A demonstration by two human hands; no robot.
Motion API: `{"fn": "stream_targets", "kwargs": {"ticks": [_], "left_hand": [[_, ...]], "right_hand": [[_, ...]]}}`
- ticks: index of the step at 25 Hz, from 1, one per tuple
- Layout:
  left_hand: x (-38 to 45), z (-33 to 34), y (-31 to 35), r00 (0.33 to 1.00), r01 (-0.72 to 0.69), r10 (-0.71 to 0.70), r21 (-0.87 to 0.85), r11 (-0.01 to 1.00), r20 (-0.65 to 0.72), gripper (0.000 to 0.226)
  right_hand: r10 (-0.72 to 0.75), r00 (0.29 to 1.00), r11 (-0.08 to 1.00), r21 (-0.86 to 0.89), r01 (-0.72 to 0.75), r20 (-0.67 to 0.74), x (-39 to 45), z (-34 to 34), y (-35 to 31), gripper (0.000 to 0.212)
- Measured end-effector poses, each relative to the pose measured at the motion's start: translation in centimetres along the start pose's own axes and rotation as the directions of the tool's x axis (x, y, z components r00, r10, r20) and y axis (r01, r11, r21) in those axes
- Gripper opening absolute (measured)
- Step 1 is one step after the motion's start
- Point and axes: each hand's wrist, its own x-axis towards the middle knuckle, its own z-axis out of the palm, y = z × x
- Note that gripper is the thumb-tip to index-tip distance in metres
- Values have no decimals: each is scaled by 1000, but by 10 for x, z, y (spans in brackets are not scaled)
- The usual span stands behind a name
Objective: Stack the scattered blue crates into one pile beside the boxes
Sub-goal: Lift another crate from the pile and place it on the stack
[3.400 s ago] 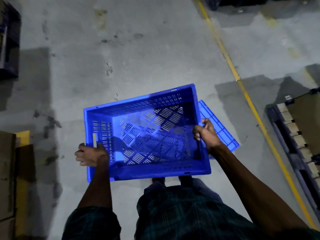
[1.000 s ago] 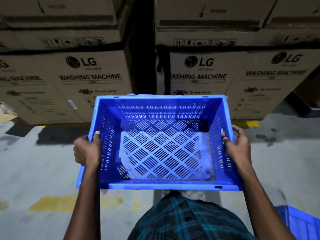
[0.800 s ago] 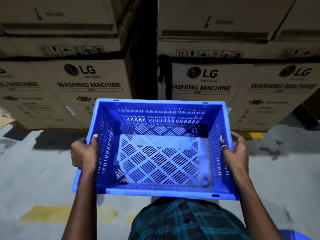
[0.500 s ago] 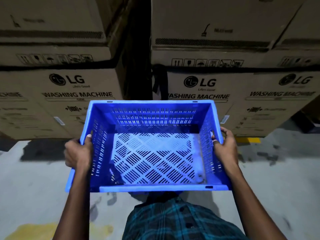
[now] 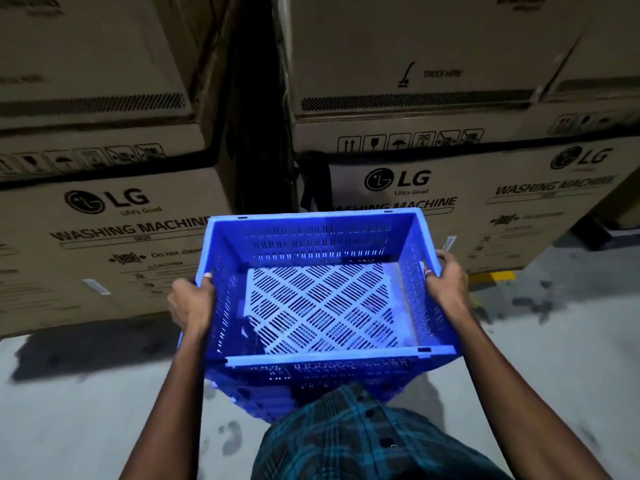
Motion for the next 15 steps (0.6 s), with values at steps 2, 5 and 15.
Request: {"fn": "stream_targets", "kwargs": {"ticks": [2, 5, 15], "left_hand": [[3, 8, -2, 999, -1, 0, 22, 1000, 48, 42], [8, 16, -4, 997, -8, 2, 77, 997, 73, 40], [15, 27, 3, 998, -38, 27, 191, 981, 57, 36]], "right_hand": [[44, 999, 998, -38, -44, 2, 3, 6, 5, 43], [77, 997, 994, -78, -77, 6, 10, 10, 7, 44], [71, 997, 979, -195, -61, 43, 20, 13, -1, 43]]}}
